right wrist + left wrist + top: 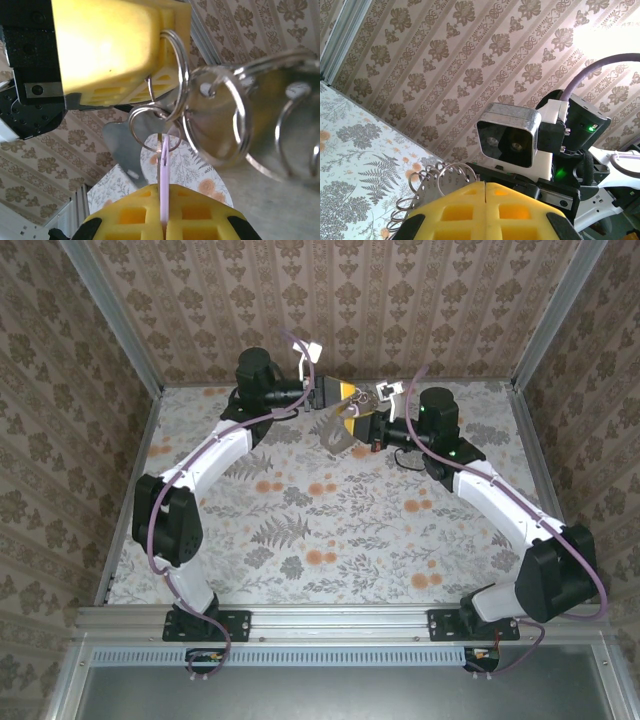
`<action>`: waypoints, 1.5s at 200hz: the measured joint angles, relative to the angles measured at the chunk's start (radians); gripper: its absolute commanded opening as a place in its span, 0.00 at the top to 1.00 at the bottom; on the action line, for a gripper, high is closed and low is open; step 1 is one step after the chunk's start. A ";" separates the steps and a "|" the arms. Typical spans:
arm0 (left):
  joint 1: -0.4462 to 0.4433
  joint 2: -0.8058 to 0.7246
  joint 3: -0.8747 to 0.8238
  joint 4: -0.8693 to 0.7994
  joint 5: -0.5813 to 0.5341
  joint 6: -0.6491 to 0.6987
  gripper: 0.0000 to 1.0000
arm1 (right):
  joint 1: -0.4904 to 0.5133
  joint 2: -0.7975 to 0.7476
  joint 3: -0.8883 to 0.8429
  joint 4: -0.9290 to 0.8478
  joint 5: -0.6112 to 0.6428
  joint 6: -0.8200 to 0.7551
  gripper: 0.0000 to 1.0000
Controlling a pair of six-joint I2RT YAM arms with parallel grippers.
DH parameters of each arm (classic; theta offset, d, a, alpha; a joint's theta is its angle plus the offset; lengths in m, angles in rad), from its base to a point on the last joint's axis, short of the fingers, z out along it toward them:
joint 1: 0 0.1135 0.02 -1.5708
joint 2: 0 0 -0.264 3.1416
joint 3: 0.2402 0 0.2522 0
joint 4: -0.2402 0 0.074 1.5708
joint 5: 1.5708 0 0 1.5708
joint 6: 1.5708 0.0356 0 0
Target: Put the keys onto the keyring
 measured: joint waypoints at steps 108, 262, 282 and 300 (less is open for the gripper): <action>0.010 -0.029 -0.031 0.001 0.002 0.005 1.00 | -0.025 -0.022 0.151 -0.304 -0.001 -0.133 1.00; 0.014 -0.031 -0.032 -0.001 0.017 0.037 1.00 | -0.081 0.026 0.287 -0.501 -0.032 -0.249 1.00; 0.015 -0.031 -0.032 0.000 0.019 0.038 1.00 | -0.083 0.033 0.311 -0.521 -0.040 -0.260 1.00; 0.015 -0.031 -0.032 -0.001 0.020 0.038 1.00 | -0.084 0.045 0.333 -0.525 -0.052 -0.264 1.00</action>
